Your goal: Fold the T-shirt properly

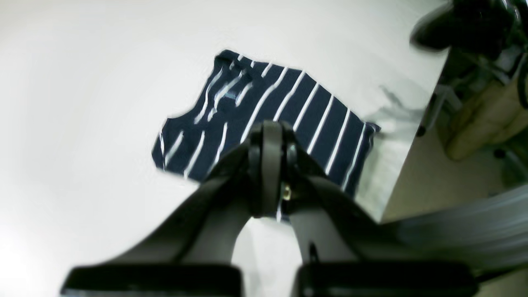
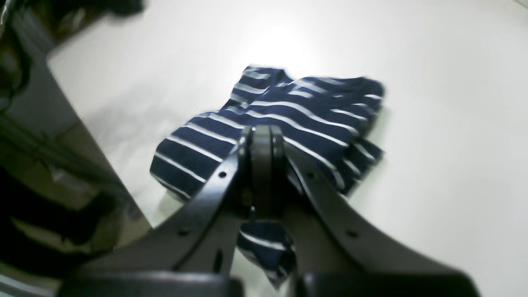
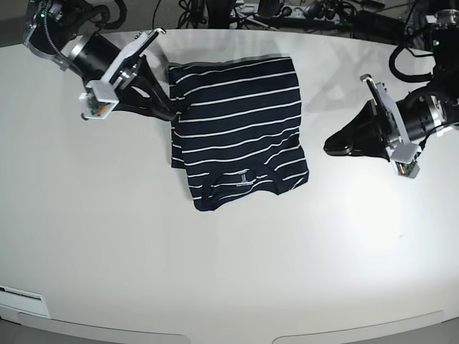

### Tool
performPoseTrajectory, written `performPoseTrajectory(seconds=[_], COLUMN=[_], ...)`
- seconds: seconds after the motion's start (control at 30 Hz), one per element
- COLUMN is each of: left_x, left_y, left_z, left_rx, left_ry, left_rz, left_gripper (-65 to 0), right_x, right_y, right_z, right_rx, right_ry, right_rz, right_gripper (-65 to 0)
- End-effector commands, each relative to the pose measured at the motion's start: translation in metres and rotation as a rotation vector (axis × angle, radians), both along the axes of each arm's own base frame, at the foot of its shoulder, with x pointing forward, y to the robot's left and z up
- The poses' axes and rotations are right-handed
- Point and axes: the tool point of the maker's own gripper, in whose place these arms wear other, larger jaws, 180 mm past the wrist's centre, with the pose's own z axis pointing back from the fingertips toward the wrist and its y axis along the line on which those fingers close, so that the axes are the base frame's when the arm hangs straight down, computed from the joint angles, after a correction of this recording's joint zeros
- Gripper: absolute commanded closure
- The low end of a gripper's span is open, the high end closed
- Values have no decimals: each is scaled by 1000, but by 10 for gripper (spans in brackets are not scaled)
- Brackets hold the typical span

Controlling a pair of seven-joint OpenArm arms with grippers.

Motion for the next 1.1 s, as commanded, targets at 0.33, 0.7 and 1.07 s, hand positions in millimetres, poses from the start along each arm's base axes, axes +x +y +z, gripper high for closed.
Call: performPoseTrajectory(seconds=[0.33,0.7,1.07], left_x=[-55,-129,-209], left_y=[53,80,77], left_z=[-21,-56,-82], left_rx=[140,232,236], left_ry=[150,434,702], left_rz=[137,188,252], left_gripper=[0,0,0], right_x=[-49,-115,-166], right_y=[-94,-133,-133], right_z=[11,-21,-46], right_rx=[-35,-242,-206], right_ry=[176,474,710], right_rz=[-199,-261,-240], right_gripper=[0,0,0])
